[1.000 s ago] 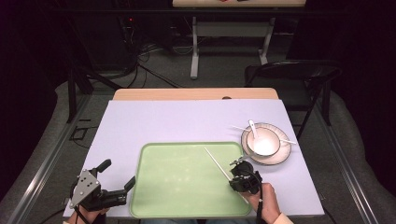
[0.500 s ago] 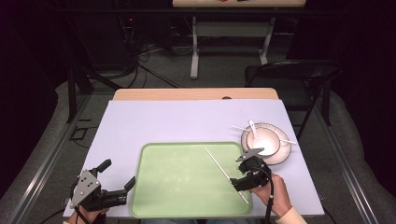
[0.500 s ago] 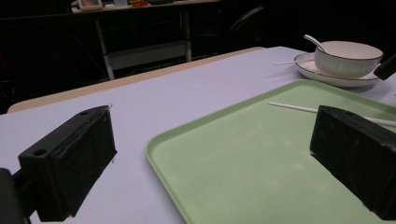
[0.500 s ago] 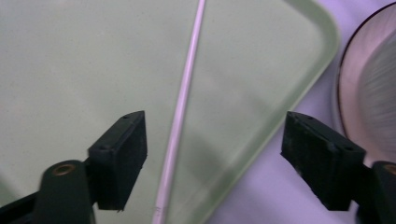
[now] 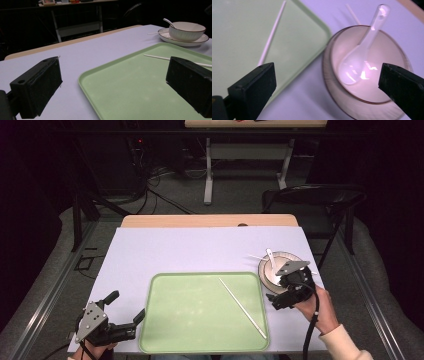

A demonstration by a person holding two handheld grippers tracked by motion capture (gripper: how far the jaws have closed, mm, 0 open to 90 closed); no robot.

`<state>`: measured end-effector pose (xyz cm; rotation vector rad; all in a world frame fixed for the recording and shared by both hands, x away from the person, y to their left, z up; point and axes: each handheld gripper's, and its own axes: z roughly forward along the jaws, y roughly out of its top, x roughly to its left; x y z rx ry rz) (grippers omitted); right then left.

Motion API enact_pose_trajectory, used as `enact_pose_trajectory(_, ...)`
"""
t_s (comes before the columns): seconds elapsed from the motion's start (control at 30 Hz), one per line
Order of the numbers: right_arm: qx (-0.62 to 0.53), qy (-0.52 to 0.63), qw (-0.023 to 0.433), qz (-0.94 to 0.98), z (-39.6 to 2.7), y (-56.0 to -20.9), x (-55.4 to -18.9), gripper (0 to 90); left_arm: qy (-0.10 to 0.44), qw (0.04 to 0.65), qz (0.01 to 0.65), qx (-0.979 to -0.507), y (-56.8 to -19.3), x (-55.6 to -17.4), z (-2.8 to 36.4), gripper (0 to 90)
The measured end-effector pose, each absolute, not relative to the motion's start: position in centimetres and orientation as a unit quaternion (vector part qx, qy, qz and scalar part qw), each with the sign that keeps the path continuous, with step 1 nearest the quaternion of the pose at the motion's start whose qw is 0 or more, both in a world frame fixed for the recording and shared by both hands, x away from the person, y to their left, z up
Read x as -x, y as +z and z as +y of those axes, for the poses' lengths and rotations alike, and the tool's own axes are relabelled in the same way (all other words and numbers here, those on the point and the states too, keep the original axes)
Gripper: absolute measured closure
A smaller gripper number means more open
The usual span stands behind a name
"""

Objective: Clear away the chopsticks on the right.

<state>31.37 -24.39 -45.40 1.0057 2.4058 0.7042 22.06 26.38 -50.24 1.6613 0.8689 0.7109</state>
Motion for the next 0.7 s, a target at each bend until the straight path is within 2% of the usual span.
enact_pose_trajectory(0.23, -0.385, 0.247, 0.243, 0.855, -28.3, -43.2, -33.5, 0.0, 0.3, 0.539, 0.366, -0.697, -50.2, -22.0, 26.4, 0.0)
enact_pose_trajectory(0.7, -0.395, 0.216, 0.238, 0.861, -32.2, -41.3, -39.0, 0.0, 0.3, 0.54, 0.366, -0.695, -50.2, -22.0, 26.4, 0.0)
